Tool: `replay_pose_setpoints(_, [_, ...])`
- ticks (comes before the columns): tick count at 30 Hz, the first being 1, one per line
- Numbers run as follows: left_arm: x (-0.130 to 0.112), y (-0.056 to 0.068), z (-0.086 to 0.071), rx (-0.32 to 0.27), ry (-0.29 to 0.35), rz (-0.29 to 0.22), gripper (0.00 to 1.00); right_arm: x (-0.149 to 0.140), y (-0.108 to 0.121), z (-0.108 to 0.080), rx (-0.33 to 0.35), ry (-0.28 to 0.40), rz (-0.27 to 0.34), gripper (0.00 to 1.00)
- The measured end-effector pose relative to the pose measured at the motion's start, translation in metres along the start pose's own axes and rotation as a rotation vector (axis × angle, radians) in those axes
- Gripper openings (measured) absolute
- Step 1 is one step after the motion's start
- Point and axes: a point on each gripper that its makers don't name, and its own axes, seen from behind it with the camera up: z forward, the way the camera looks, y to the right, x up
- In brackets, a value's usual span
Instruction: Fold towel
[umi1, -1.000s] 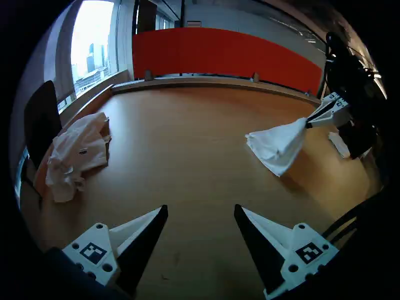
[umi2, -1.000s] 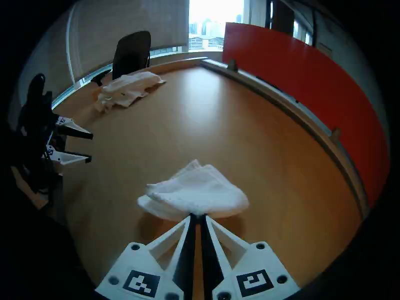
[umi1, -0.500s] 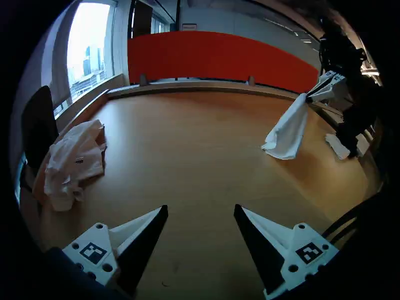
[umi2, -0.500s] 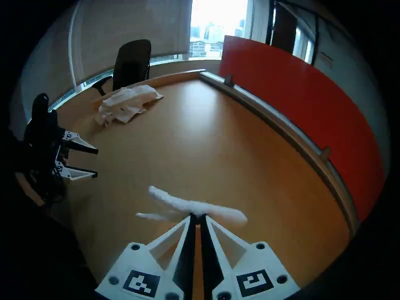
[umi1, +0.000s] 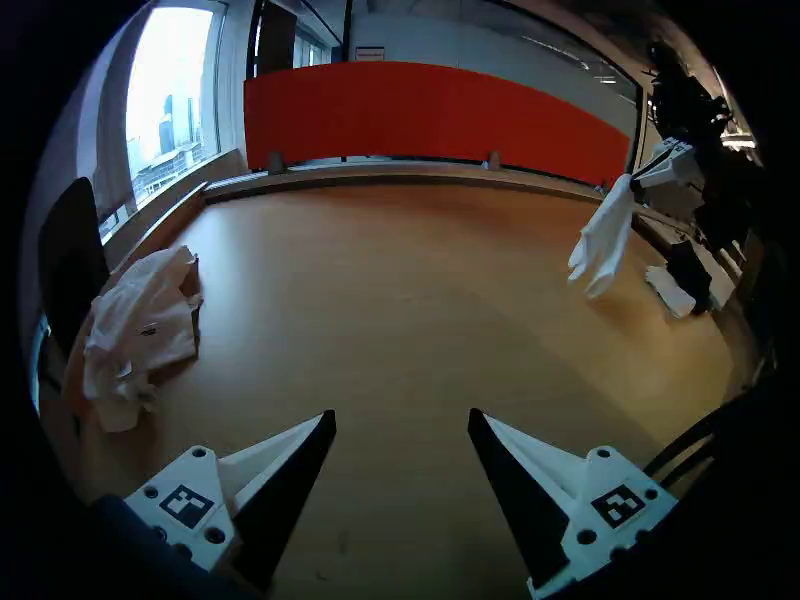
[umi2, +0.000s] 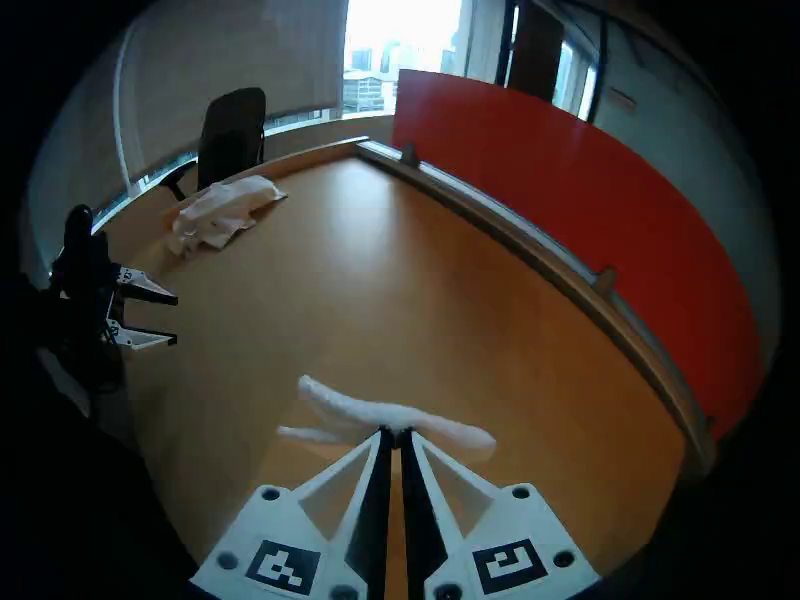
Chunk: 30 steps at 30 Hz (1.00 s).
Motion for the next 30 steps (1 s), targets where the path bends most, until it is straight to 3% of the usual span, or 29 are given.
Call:
replay_pose_setpoints(14, [0.006,0.001,0.005,0.001,-0.009,0.008,0.99,-0.049,0.091,-0.039,-0.101,-0.065,0.065,0.06])
replay_pose_setpoints(30, [0.015,0.009,0.007,-0.004,-0.015,0.038,0.99,-0.096,0.167,-0.075,-0.181,-0.127,0.113,0.06])
